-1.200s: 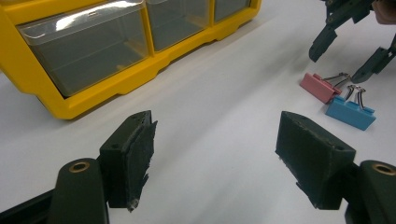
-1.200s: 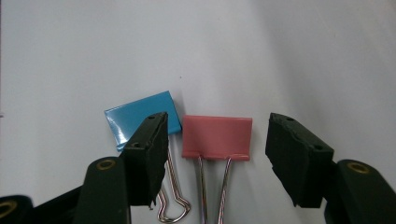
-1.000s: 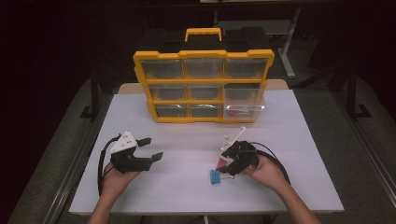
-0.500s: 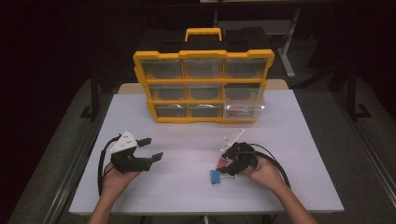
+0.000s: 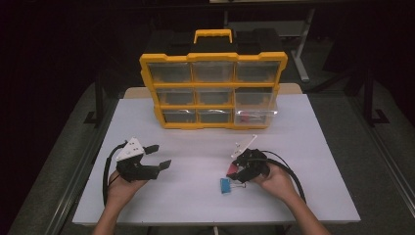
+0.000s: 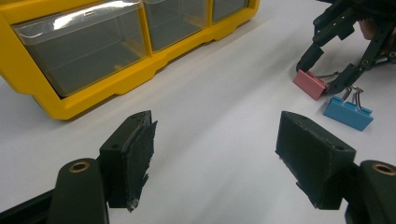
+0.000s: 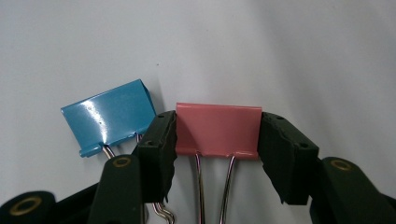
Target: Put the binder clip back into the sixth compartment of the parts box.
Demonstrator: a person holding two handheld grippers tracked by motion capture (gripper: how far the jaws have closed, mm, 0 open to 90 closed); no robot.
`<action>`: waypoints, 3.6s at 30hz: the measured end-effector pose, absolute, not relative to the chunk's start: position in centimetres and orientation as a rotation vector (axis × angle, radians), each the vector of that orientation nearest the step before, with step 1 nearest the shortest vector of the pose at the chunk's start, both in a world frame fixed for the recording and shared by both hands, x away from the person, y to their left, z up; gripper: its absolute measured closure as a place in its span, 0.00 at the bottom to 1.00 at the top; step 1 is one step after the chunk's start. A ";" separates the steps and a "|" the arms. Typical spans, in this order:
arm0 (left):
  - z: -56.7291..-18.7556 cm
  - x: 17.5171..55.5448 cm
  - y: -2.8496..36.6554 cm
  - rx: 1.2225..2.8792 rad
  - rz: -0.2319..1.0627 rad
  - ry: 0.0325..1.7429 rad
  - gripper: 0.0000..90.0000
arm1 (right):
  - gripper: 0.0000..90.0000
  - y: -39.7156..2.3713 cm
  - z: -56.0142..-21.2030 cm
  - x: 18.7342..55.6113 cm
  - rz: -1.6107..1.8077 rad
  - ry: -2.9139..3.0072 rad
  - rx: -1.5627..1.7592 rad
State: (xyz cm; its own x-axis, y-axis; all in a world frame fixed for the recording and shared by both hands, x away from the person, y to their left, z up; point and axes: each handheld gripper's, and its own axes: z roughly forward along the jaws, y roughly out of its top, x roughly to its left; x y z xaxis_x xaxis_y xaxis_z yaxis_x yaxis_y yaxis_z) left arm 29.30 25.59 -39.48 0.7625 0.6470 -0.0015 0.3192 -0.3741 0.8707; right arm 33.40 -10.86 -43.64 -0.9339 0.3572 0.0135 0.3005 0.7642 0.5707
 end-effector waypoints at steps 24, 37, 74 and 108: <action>-39.5 29.3 25.6 1.985 0.421 0.728 0.31 | 0.54 -11.2 -43.0 33.8 0.965 2.881 0.509; -39.4 29.3 25.6 1.979 0.425 0.727 0.31 | 0.54 -12.2 -40.4 33.8 1.106 2.882 0.506; -39.4 29.3 25.6 1.956 0.423 0.742 0.31 | 0.54 -13.1 -30.1 35.7 1.205 2.822 0.397; -39.4 29.3 25.7 1.953 0.428 0.739 0.31 | 0.54 -13.4 -23.5 38.4 1.181 2.755 0.413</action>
